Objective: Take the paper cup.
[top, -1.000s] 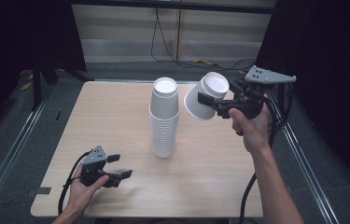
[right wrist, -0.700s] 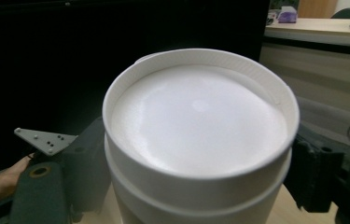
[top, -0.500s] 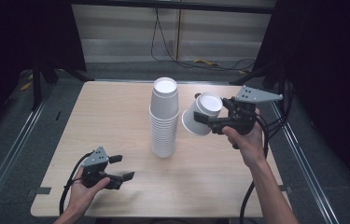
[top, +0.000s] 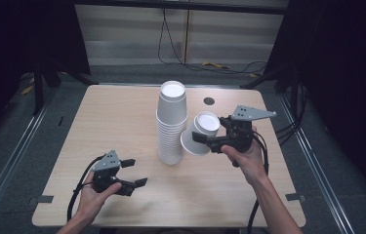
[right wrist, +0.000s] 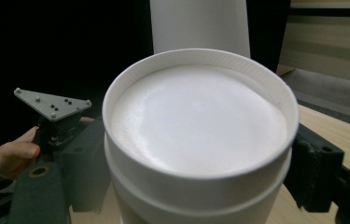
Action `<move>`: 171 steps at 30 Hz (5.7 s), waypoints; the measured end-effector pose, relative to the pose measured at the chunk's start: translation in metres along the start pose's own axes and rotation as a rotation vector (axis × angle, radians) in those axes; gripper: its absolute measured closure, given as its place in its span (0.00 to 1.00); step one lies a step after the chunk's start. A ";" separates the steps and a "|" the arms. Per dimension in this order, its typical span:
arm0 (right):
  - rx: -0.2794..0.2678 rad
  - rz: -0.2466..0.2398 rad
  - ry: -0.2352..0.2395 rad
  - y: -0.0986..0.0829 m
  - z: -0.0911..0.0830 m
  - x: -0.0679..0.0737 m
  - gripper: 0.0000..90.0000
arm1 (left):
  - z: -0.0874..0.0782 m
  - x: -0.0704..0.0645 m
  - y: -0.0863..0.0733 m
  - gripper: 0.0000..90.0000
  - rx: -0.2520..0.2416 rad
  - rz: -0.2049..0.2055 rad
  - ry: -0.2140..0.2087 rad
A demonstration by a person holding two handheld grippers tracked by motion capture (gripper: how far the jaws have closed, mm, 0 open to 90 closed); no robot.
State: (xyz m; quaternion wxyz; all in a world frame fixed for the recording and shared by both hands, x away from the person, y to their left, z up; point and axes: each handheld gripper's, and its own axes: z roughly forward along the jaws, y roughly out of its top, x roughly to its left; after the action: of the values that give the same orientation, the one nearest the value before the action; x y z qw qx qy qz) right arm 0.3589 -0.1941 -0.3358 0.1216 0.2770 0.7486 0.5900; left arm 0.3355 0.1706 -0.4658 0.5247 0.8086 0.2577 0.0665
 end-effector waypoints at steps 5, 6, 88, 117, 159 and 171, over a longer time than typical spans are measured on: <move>0.019 -0.013 0.035 -0.009 0.005 0.007 0.24 | 0.008 -0.002 0.008 0.18 -0.002 0.007 -0.019; 0.024 -0.009 0.039 -0.010 0.006 0.008 0.24 | 0.008 -0.002 0.009 0.18 -0.003 0.009 -0.020; 0.051 0.125 0.269 -0.072 0.068 0.030 0.24 | 0.056 -0.032 0.045 0.13 -0.046 0.116 -0.234; 0.130 0.153 0.284 -0.075 0.067 0.034 0.15 | 0.048 -0.034 0.048 0.17 0.082 0.174 -0.262; 0.417 0.022 0.220 -0.078 0.050 0.022 0.16 | 0.047 -0.027 0.044 0.17 0.261 0.196 -0.214; 0.494 -0.044 0.222 -0.076 0.052 0.027 0.16 | 0.050 -0.032 0.042 0.17 0.332 0.228 -0.209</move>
State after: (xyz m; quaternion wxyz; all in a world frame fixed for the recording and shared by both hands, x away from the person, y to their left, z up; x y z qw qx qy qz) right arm 0.3429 -0.1479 -0.4185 -0.0200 0.2156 0.8845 0.4133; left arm 0.3420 0.1006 -0.4453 0.3975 0.9102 0.1162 -0.0020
